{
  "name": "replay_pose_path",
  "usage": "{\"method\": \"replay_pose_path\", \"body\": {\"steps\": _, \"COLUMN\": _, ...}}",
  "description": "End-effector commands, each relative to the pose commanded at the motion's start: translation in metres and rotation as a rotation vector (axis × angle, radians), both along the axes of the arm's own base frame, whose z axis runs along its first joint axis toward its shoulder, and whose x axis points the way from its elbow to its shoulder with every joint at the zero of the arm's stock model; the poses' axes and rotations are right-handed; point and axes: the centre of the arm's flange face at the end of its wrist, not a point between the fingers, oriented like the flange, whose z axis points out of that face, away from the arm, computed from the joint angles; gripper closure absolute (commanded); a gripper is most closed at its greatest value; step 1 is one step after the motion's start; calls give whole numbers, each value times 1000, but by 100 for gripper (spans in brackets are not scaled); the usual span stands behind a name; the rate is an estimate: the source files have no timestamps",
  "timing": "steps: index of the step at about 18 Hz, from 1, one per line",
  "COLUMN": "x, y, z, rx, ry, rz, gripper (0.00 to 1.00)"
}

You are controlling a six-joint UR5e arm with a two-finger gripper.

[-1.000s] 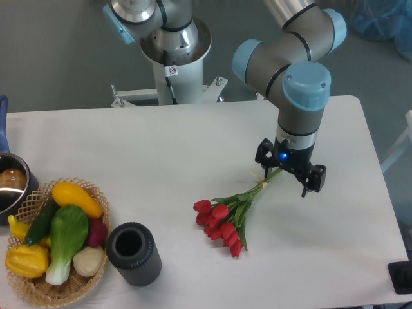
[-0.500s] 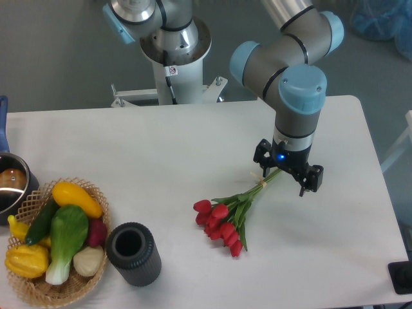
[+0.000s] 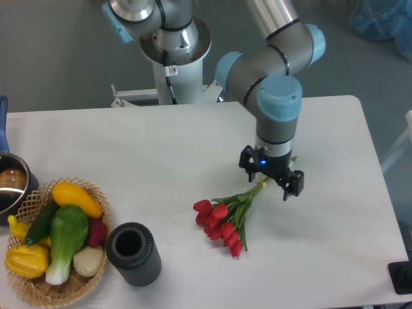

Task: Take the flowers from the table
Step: 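Move the open gripper over the red tulip stems and lower it, then close the gripper around the tulip stems below the blooms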

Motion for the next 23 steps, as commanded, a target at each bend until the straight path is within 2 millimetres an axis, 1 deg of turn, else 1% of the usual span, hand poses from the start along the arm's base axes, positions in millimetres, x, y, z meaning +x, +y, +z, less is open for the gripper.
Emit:
{"method": "replay_pose_path", "body": {"steps": 1, "x": 3, "y": 3, "z": -6, "rx": -10, "ry": -6, "rz": 2, "gripper": 0}}
{"method": "replay_pose_path", "body": {"steps": 3, "x": 15, "y": 10, "z": -12, "rx": -41, "ry": -2, "rz": -17, "gripper": 0}}
{"method": "replay_pose_path", "body": {"steps": 5, "x": 29, "y": 22, "z": -35, "rx": -79, "ry": -20, "rz": -39, "gripper": 0}}
{"method": "replay_pose_path", "body": {"steps": 6, "x": 31, "y": 28, "z": -39, "rx": -93, "ry": -12, "rz": -32, "gripper": 0}}
{"method": "replay_pose_path", "body": {"steps": 8, "x": 27, "y": 30, "z": -41, "rx": -112, "ry": 7, "rz": -21, "gripper": 0}}
{"method": "replay_pose_path", "body": {"steps": 10, "x": 28, "y": 32, "z": -53, "rx": -124, "ry": -7, "rz": -21, "gripper": 0}}
{"method": "replay_pose_path", "body": {"steps": 11, "x": 31, "y": 35, "z": -57, "rx": -129, "ry": -13, "rz": -29, "gripper": 0}}
{"method": "replay_pose_path", "body": {"steps": 12, "x": 33, "y": 37, "z": -58, "rx": -125, "ry": -16, "rz": -33, "gripper": 0}}
{"method": "replay_pose_path", "body": {"steps": 13, "x": 33, "y": 38, "z": -58, "rx": -122, "ry": -16, "rz": -33, "gripper": 3}}
{"method": "replay_pose_path", "body": {"steps": 14, "x": 32, "y": 38, "z": -58, "rx": -121, "ry": -15, "rz": -35, "gripper": 12}}
{"method": "replay_pose_path", "body": {"steps": 15, "x": 32, "y": 38, "z": -58, "rx": -121, "ry": -15, "rz": -36, "gripper": 24}}
{"method": "replay_pose_path", "body": {"steps": 17, "x": 31, "y": 38, "z": -61, "rx": -126, "ry": -16, "rz": -39, "gripper": 54}}
{"method": "replay_pose_path", "body": {"steps": 18, "x": 31, "y": 38, "z": -61, "rx": -130, "ry": -14, "rz": -39, "gripper": 73}}
{"method": "replay_pose_path", "body": {"steps": 19, "x": 31, "y": 38, "z": -61, "rx": -132, "ry": -12, "rz": -35, "gripper": 88}}
{"method": "replay_pose_path", "body": {"steps": 20, "x": 30, "y": 37, "z": -59, "rx": -134, "ry": -9, "rz": -33, "gripper": 99}}
{"method": "replay_pose_path", "body": {"steps": 23, "x": 30, "y": 36, "z": -51, "rx": -131, "ry": 0, "rz": -25, "gripper": 100}}
